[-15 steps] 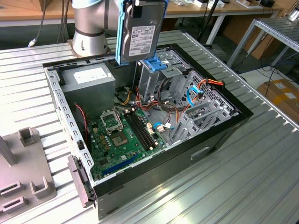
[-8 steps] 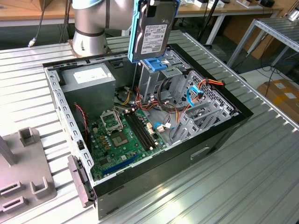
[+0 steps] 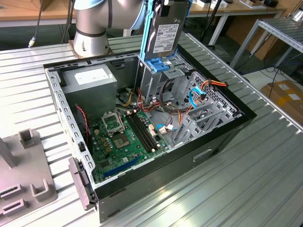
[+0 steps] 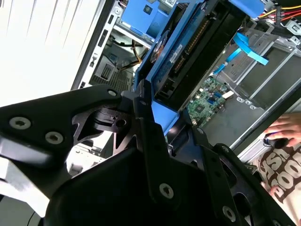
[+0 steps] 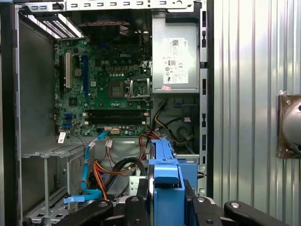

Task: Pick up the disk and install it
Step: 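Pick up the disk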

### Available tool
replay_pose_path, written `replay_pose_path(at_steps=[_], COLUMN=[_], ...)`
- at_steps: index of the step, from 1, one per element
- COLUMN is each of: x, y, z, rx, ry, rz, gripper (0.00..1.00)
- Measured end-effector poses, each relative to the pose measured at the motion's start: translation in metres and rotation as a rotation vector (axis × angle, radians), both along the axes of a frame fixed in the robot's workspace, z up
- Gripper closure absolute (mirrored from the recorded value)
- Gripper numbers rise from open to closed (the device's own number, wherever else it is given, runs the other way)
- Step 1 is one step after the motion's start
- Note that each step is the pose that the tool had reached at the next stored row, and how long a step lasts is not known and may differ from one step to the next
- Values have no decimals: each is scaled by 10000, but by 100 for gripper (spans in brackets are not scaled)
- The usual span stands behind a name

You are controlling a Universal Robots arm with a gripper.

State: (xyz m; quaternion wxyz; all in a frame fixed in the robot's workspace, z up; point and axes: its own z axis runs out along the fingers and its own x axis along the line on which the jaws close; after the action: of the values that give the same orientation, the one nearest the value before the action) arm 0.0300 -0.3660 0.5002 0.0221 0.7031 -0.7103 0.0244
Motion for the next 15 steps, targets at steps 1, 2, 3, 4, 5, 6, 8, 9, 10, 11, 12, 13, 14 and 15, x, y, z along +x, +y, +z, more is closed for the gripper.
replay_pose_path(at_steps=[1, 2, 3, 4, 5, 6, 8, 9, 10, 11, 12, 13, 14, 15], x=[2, 4, 4, 4, 4, 4, 4, 4, 4, 5, 4, 4, 4, 5], y=[0, 0, 0, 0, 0, 0, 0, -2, -7, -13, -22, -31, -44, -51], z=[0, 0, 0, 0, 0, 0, 0, 0, 0, 0, 0, 0, -1, 0], rx=[0, 0, 0, 1, 0, 0, 0, 0, 0, -1, 0, 0, 2, 0], ry=[0, 1, 0, 0, 0, 0, 0, 0, 0, 1, 0, 0, 0, 0], rz=[1, 1, 1, 1, 1, 1, 1, 1, 1, 2, 1, 1, 1, 1], gripper=[63, 63, 63, 63, 63, 63, 63, 63, 63, 63, 63, 63, 63, 63])
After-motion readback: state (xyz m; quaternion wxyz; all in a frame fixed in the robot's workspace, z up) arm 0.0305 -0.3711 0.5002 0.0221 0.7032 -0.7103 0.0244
